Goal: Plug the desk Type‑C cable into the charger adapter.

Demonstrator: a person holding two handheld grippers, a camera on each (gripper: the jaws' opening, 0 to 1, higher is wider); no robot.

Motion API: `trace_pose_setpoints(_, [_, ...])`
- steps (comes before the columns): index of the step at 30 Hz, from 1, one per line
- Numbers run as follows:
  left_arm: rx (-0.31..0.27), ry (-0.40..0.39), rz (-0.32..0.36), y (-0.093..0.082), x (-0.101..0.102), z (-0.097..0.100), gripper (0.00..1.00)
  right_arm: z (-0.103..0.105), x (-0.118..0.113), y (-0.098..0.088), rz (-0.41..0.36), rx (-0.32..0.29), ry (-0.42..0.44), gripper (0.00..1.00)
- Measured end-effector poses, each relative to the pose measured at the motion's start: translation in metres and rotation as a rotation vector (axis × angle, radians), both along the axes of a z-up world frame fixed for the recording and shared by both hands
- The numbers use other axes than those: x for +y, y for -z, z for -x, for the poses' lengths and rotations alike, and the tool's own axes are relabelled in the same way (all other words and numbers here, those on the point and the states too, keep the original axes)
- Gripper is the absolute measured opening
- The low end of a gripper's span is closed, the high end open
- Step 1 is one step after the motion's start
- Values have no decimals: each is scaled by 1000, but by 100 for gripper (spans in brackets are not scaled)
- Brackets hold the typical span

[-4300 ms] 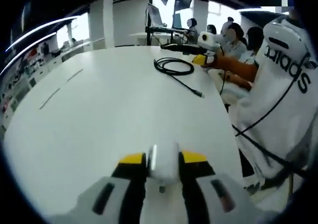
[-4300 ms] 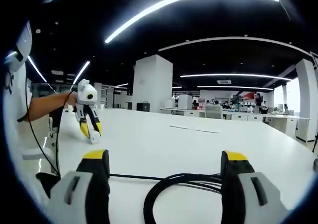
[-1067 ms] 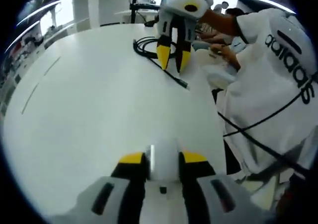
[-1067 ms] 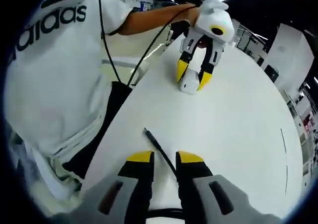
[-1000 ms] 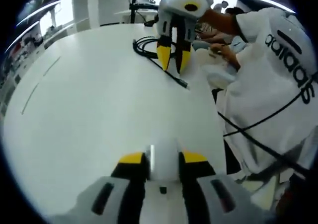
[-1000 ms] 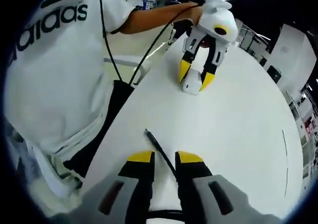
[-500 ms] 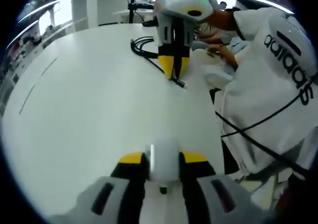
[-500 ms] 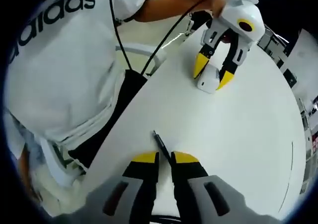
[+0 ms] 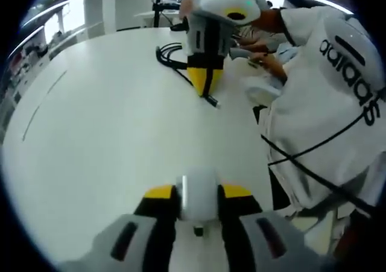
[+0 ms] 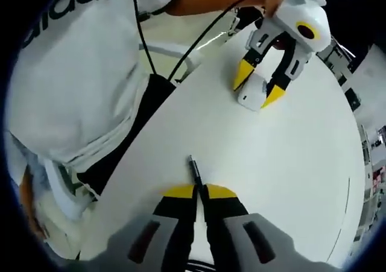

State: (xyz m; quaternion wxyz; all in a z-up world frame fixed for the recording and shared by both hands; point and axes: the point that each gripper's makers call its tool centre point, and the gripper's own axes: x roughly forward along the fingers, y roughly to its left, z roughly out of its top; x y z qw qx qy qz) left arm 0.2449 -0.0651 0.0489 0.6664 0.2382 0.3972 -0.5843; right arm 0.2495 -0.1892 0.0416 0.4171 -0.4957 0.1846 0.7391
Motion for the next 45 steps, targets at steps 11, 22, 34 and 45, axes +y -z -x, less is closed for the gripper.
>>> trace_pose_setpoints(11, [-35, 60, -25, 1, -9, 8, 26, 3, 11, -2, -70, 61, 129, 2])
trace_pose_setpoints(22, [-18, 58, -35, 1, -6, 3, 26, -8, 31, -12, -208, 145, 338, 2])
trace_pose_setpoints(34, [9, 23, -27, 1, -8, 3, 26, -9, 46, -8, -213, 162, 435, 2])
trace_pose_setpoints(45, [25, -14, -20, 1, 0, -3, 26, -6, 64, -11, -212, 188, 491, 2])
